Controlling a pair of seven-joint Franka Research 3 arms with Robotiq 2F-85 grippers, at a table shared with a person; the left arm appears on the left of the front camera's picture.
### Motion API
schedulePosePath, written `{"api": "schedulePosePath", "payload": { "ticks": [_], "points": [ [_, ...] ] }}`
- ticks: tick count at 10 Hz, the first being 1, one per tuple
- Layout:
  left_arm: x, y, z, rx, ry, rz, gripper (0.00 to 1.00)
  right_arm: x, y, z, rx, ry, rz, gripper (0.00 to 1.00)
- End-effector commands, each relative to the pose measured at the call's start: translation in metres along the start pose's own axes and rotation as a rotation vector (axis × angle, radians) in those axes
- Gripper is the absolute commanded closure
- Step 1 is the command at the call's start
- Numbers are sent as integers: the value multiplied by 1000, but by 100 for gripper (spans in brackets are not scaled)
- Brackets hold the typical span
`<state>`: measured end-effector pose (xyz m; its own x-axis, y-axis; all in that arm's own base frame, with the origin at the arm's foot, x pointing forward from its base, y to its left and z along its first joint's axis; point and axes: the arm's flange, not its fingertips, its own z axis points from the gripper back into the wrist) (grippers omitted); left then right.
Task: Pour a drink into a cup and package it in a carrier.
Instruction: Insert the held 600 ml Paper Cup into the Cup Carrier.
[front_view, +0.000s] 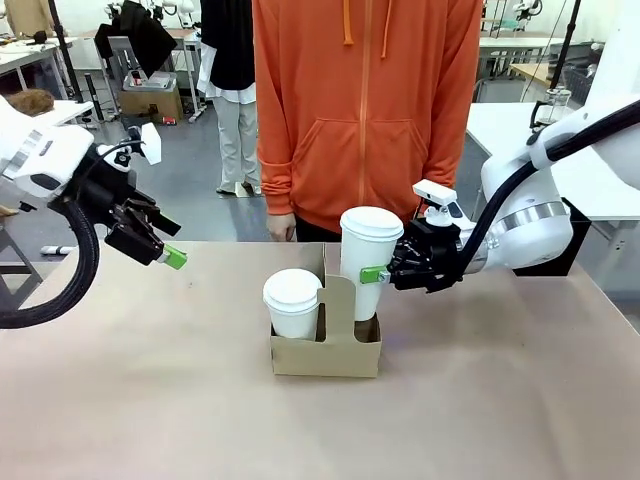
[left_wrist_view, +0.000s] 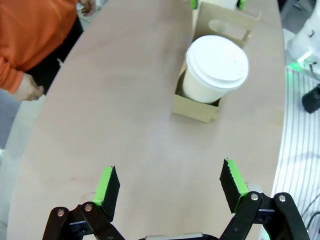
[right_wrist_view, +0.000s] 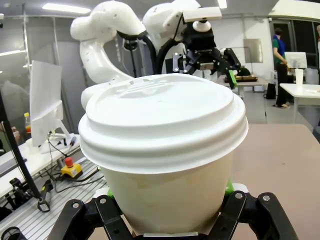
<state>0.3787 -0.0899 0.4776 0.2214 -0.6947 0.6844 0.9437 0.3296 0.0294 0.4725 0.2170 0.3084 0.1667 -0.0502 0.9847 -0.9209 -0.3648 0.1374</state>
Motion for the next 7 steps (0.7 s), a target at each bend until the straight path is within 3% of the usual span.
{"api": "schedulePosePath", "payload": {
  "ticks": [1, 7],
  "points": [
    [3, 1, 2, 44, 15, -13, 0, -1, -9, 1, 24, 38, -18, 20],
    [3, 1, 2, 44, 15, -13, 0, -37, -15, -1, 88, 52, -73, 20]
  ]
}}
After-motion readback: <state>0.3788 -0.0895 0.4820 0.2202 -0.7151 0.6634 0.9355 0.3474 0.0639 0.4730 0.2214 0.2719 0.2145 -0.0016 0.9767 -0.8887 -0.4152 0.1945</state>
